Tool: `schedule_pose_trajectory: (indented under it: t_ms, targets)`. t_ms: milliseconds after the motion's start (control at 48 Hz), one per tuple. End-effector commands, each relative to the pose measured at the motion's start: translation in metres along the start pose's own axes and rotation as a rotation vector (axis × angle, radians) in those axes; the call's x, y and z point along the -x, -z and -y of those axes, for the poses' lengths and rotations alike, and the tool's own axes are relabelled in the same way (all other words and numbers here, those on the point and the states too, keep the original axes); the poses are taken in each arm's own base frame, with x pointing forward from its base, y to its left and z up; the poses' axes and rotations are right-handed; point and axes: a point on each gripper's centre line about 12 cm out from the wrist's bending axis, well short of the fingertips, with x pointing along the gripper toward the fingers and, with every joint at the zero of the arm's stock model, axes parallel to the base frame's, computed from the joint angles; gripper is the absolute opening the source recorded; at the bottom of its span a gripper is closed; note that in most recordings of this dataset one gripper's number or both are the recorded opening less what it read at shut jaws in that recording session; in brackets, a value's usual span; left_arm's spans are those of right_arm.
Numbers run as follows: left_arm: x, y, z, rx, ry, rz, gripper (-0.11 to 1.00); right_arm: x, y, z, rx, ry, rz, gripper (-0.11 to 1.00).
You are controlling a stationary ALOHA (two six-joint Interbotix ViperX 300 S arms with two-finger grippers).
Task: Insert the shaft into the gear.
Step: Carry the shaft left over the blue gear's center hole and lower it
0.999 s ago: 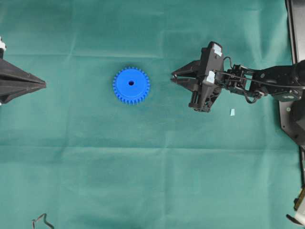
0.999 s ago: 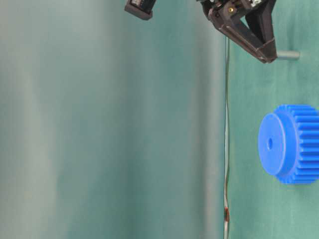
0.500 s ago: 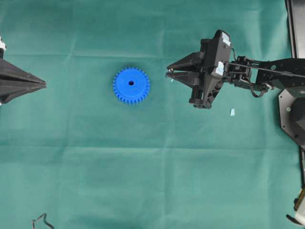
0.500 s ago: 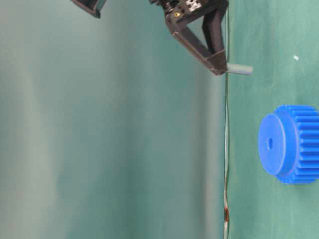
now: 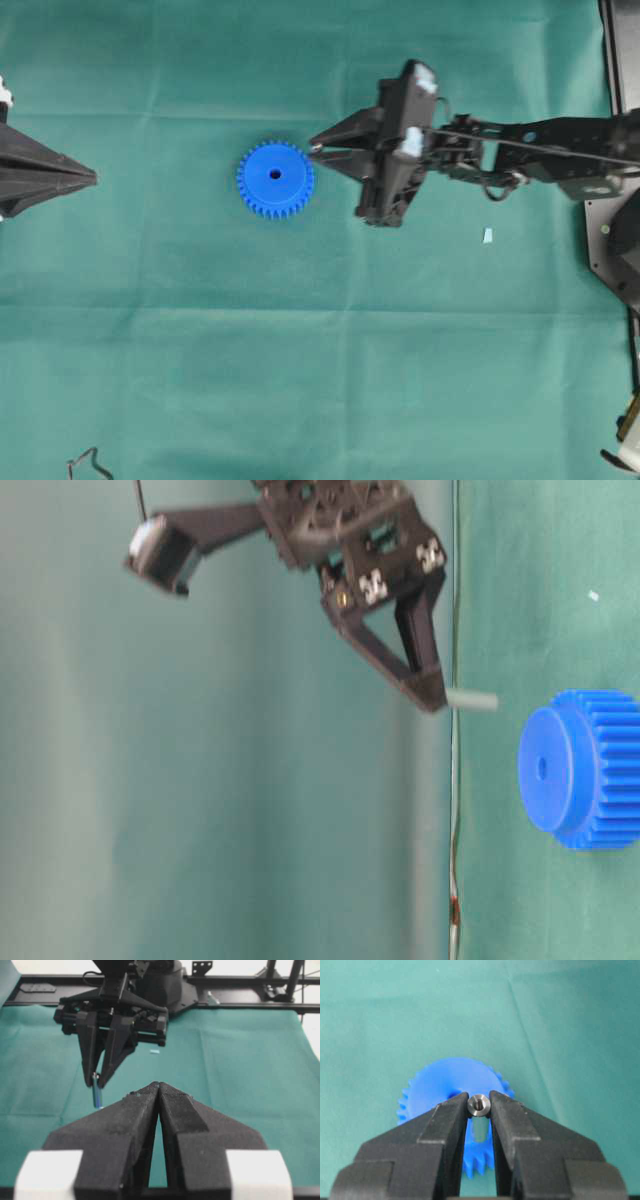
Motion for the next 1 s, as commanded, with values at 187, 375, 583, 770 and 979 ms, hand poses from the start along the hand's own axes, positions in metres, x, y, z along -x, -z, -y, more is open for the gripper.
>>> schedule_pose_trajectory:
  t_ms: [187, 375, 583, 770, 979]
  targets:
    - [-0.002, -0.008, 0.001, -0.003, 0.004, 0.018, 0.03, -0.022, -0.026, -0.016, 0.013, -0.034, 0.028, 0.16]
    - [-0.002, -0.007, 0.001, -0.003, 0.004, 0.014, 0.03, -0.028, -0.028, -0.017, 0.012, -0.035, 0.028, 0.16]
    - [-0.002, -0.008, 0.001, -0.002, 0.003, 0.015, 0.03, -0.028, -0.027, -0.017, 0.013, -0.035, 0.026, 0.16]
    - [-0.002, -0.008, 0.000, -0.003, 0.002, 0.015, 0.03, -0.033, -0.021, -0.016, 0.015, -0.031, 0.010, 0.16]
    - [-0.002, -0.008, 0.000, -0.003, 0.002, 0.015, 0.03, -0.048, -0.005, -0.014, 0.015, -0.021, -0.034, 0.16]
